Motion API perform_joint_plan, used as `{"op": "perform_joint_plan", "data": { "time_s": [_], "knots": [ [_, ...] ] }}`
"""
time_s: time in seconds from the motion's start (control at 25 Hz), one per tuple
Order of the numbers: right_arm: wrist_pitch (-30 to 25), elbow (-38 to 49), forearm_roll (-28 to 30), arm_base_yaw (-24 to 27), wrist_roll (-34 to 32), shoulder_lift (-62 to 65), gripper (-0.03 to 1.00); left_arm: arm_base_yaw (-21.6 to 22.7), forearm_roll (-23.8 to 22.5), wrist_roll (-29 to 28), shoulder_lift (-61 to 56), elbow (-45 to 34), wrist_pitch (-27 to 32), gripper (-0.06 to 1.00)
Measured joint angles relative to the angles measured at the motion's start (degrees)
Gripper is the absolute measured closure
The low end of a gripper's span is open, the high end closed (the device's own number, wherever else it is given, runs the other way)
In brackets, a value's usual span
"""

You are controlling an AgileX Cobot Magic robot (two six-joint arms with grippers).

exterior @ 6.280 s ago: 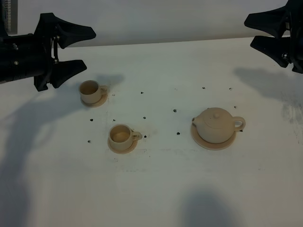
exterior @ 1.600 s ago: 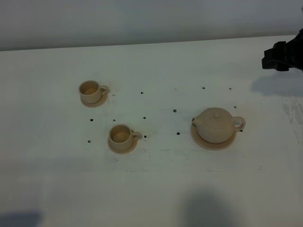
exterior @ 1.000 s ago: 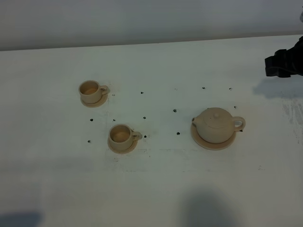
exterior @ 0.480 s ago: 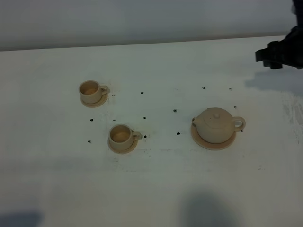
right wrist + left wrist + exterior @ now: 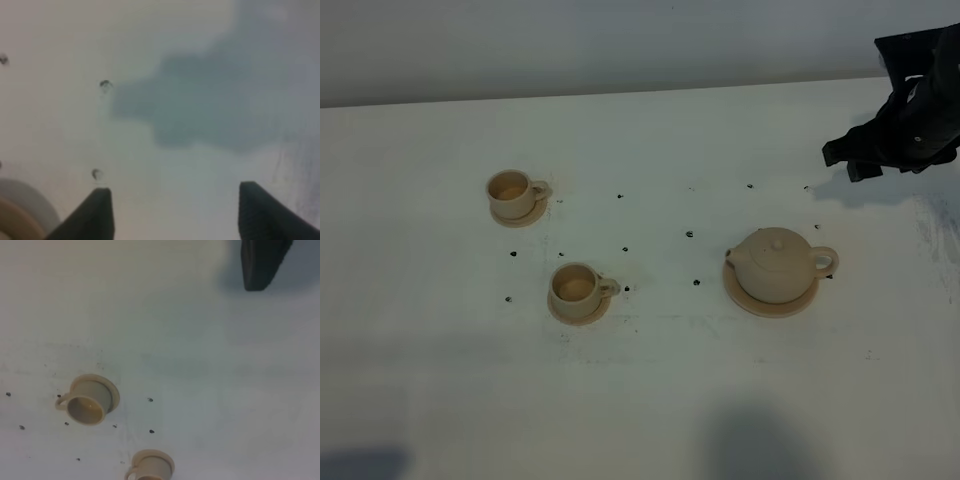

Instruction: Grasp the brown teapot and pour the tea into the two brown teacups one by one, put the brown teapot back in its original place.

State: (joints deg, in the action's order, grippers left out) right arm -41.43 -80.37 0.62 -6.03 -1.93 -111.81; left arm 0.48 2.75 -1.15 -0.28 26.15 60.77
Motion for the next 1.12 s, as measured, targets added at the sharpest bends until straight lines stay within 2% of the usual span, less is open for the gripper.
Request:
{"op": "perform_joint_plan", "data": {
  "time_s": [0.32, 0.6, 1.12],
  "knots": [
    [-1.3, 2.0, 1.1, -3.2, -0.8, 0.0, 0.43, 0.0, 0.0, 0.0, 0.0, 0.0, 0.0, 0.4],
    [-1.0, 6.5, 1.0, -3.2, -0.8, 0.9, 0.43, 0.0, 0.0, 0.0, 0.0, 0.0, 0.0, 0.4],
    [0.7, 7.6, 0.5, -4.9, -0.8, 2.0, 0.43, 0.0, 0.0, 0.0, 0.0, 0.0, 0.0, 0.4]
  ]
}}
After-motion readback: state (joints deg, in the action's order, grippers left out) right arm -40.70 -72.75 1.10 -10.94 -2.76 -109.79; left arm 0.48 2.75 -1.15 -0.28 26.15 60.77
